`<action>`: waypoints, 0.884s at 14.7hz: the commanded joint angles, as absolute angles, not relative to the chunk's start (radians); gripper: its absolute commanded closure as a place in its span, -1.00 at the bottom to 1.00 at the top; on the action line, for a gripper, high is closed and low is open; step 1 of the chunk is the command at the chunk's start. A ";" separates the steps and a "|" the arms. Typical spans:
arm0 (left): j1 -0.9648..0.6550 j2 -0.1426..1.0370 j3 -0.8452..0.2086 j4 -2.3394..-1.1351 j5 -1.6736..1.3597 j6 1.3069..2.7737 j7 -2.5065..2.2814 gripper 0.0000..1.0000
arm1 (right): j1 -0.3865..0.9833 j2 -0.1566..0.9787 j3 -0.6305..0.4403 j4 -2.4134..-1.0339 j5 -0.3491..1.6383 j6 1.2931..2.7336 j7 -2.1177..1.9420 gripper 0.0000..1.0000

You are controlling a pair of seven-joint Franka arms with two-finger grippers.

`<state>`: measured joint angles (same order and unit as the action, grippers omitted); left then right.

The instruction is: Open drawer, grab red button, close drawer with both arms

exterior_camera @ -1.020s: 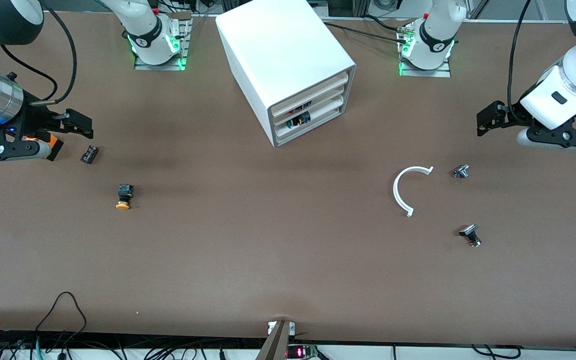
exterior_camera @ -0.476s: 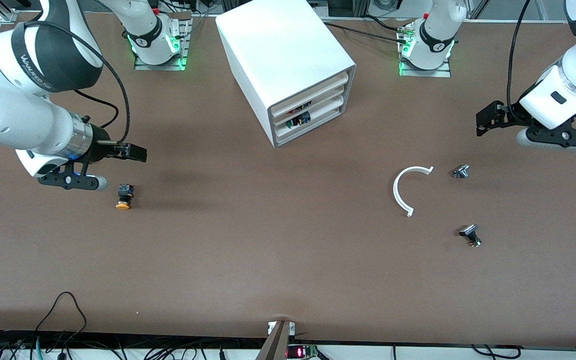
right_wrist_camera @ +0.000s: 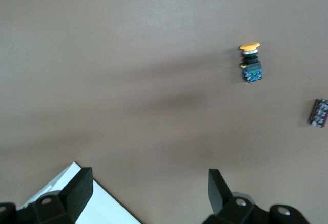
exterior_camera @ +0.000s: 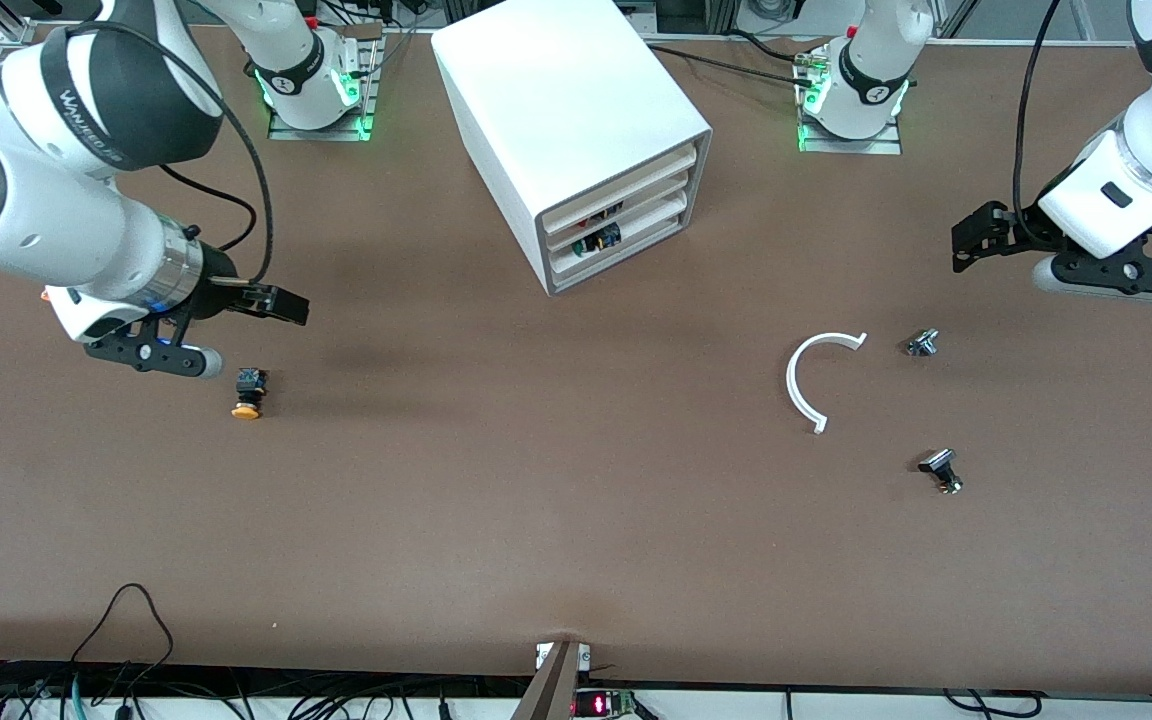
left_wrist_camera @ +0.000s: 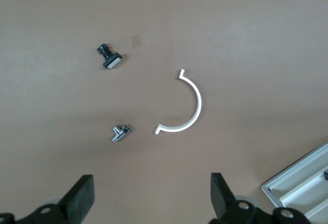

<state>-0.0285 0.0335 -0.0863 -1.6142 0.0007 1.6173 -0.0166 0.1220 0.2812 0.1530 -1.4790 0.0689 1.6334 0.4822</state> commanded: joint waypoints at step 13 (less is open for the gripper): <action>-0.032 0.060 -0.124 -1.571 -0.041 1.536 -0.046 -1.00 | 0.239 0.354 0.152 -1.473 0.071 1.752 0.741 -0.99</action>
